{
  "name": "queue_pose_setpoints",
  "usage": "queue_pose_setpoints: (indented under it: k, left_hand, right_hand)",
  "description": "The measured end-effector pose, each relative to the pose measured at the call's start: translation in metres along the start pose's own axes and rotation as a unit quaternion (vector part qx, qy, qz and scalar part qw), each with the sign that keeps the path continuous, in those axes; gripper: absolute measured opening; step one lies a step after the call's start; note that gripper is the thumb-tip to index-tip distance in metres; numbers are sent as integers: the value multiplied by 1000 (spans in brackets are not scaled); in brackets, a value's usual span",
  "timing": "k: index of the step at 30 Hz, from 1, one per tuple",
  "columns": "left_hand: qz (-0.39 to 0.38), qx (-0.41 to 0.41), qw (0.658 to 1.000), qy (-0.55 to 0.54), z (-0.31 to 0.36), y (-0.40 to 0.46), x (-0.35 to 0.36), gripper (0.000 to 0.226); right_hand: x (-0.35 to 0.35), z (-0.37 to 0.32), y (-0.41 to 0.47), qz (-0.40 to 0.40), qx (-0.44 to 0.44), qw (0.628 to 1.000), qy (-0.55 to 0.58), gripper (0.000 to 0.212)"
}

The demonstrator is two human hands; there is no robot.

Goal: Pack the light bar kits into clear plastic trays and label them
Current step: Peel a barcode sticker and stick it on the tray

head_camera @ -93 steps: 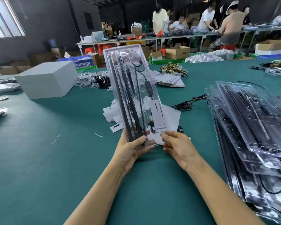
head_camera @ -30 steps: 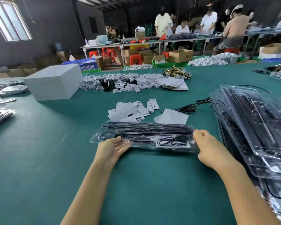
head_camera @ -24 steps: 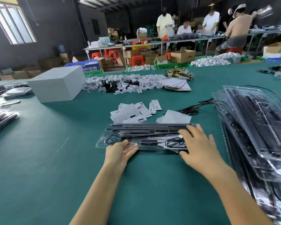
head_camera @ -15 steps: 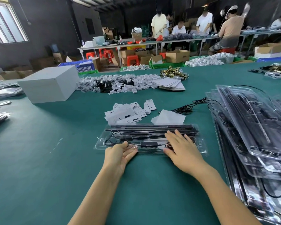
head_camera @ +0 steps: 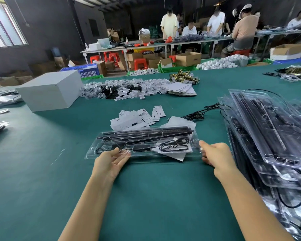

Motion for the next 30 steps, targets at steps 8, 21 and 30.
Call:
queue_pose_setpoints:
  k: [8, 21, 30]
  left_hand:
    - [-13, 48, 999, 2, 6, -5, 4, 8]
    - [-44, 120, 992, 6, 5, -13, 9, 6]
    - [9, -1, 997, 75, -1, -10, 5, 4]
  right_hand:
    - [0, -5, 1, -106, 144, 961, 212, 18]
    - [0, -6, 0, -73, 118, 949, 283, 7]
    - [2, -1, 7, -38, 107, 976, 187, 24]
Point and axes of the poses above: each hand's wrist, its own y-axis towards the middle knuckle, its own x-axis out of the palm, z = x × y, the point moved 2 cm from there along y, towards the middle knuckle, and after that the axes turned 13 degrees about y, right-handed, at the moved point
